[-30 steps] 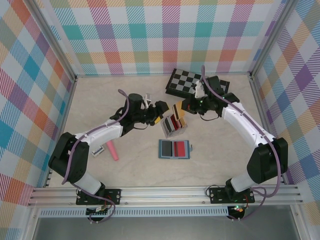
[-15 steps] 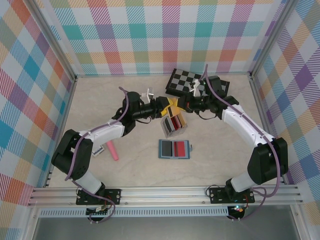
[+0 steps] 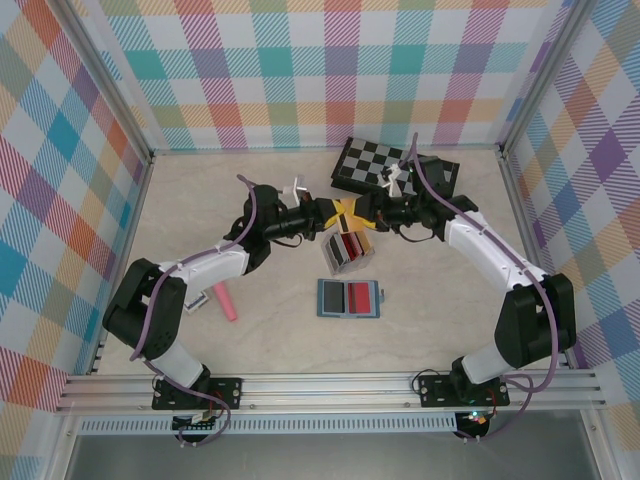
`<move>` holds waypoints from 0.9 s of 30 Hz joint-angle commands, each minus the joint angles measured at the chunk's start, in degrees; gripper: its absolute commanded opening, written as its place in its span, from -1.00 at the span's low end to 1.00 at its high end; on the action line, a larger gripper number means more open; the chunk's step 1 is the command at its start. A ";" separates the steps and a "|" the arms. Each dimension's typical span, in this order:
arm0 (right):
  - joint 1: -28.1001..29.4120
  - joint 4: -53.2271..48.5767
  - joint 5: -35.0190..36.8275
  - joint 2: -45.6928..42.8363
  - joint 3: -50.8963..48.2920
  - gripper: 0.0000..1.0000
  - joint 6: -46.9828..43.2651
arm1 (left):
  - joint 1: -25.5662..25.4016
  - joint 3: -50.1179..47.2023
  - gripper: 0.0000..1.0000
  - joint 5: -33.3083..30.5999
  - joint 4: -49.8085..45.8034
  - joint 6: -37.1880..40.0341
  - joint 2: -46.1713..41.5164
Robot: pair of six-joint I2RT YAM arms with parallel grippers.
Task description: Put the credit cards into the card holder
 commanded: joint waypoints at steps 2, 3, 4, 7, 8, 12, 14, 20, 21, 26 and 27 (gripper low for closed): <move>0.05 1.19 -3.27 1.33 0.55 -0.33 -1.64 | 0.18 -0.42 -0.98 2.51 8.68 -3.23 0.82; 0.02 0.80 -2.68 1.35 0.53 -0.38 -1.66 | 0.19 -0.46 -0.96 2.83 10.02 -4.05 1.12; 0.05 0.41 -1.62 1.18 0.45 -0.42 -1.81 | 0.18 -0.44 -0.92 2.96 11.12 -4.82 1.41; -0.70 -1.65 2.21 0.49 0.12 -0.50 -1.80 | 0.18 -0.69 -0.77 3.39 13.32 -6.16 1.64; -1.07 -1.68 2.78 0.19 -0.20 -0.52 -1.57 | 0.18 -0.80 -0.71 3.35 13.63 -6.34 1.51; -2.19 -1.06 3.20 -0.54 -1.36 -0.56 -0.37 | 0.18 -0.99 -0.63 3.44 13.79 -6.27 1.25; -2.41 -1.01 3.64 -0.84 -1.62 -0.56 -0.08 | 0.18 -1.00 -0.63 3.47 13.78 -6.25 1.19; -2.70 -1.17 4.67 -1.21 -1.58 -0.58 0.53 | 0.27 -1.25 -0.64 3.31 13.49 -6.16 1.40; -2.73 -1.55 5.50 -1.40 -1.58 -0.61 0.49 | 0.32 -1.33 -0.65 3.08 12.92 -5.91 1.38; -3.59 -4.42 11.51 -2.25 -0.89 -0.76 -0.37 | 1.37 -4.05 -0.77 -0.61 8.00 -4.73 -0.10; -3.80 -4.80 12.41 -2.40 -0.66 -0.79 -0.77 | 1.74 -5.09 -0.79 -1.63 7.44 -4.72 -0.65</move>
